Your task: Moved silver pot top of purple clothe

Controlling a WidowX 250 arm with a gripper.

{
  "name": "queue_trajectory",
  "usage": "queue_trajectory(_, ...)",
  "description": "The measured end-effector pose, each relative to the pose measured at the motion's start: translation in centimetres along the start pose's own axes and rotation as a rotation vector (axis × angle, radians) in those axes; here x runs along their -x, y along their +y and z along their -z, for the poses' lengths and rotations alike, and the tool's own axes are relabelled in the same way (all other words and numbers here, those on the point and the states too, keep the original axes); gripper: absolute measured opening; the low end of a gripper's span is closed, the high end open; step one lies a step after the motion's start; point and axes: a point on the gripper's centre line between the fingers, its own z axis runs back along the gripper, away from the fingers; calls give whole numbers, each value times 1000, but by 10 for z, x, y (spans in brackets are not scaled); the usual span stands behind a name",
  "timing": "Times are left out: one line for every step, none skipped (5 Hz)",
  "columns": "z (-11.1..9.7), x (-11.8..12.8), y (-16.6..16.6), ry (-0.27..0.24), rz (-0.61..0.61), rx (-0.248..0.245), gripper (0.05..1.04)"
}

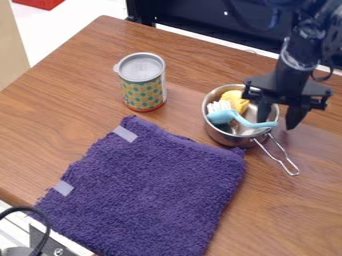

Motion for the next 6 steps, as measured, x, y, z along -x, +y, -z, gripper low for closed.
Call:
queue_trajectory(-13,-4,0,-32,-12,57,934)
queue_trajectory(-26,-8,-2,-43,-27,107,999)
queue_trajectory(-46,-3,4,-55,-14,160,998)
queue_trajectory(-54,17,25,-17,119,192,998)
queue_trajectory(-62,32,53,3,274,203,998)
queue_trajectory(-60,46,86,-13,399,262,998)
